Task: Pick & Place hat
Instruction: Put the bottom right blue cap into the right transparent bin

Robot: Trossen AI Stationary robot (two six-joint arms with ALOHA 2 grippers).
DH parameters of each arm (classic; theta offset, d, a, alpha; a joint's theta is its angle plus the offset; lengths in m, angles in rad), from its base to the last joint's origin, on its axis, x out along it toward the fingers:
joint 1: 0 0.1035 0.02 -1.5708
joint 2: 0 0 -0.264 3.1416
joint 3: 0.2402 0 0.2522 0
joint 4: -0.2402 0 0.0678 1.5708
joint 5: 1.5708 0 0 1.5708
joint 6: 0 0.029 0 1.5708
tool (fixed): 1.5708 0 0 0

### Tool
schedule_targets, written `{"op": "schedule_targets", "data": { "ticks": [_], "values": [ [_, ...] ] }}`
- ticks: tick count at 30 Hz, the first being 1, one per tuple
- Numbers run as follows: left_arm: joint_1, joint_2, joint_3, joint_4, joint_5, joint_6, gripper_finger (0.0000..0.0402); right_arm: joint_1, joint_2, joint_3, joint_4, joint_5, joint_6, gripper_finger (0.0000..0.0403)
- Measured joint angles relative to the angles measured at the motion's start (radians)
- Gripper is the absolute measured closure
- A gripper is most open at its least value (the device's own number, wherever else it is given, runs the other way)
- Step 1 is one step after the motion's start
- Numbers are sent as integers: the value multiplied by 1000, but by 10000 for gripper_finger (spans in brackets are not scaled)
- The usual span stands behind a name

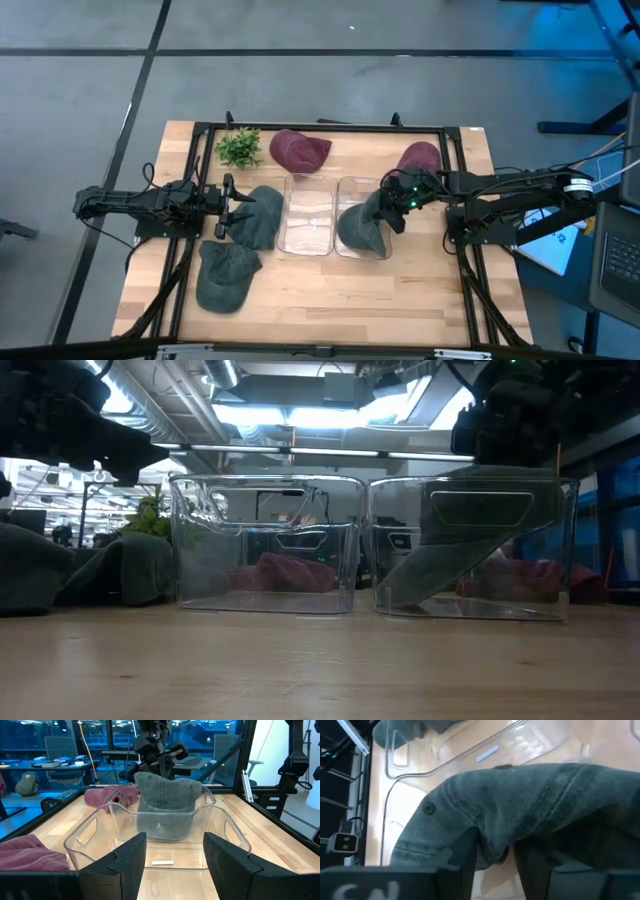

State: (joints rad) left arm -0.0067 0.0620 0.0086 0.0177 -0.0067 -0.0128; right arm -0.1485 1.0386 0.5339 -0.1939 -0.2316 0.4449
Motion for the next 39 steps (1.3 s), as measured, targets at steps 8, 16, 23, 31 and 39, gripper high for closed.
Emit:
{"op": "schedule_targets", "data": {
  "ticks": [8,16,23,31,39],
  "values": [
    [0,0,0,0,0,0,208,0,0,0,0,5,-1,216],
    [0,0,0,0,0,0,208,0,-1,0,16,5,-1,183],
    [0,0,0,0,0,0,208,0,-22,0,24,6,-4,181],
    [0,0,0,0,0,0,208,0,-57,0,25,70,-12,181],
    [0,0,0,0,0,0,208,0,-61,0,25,120,-34,181]
  ]
}}
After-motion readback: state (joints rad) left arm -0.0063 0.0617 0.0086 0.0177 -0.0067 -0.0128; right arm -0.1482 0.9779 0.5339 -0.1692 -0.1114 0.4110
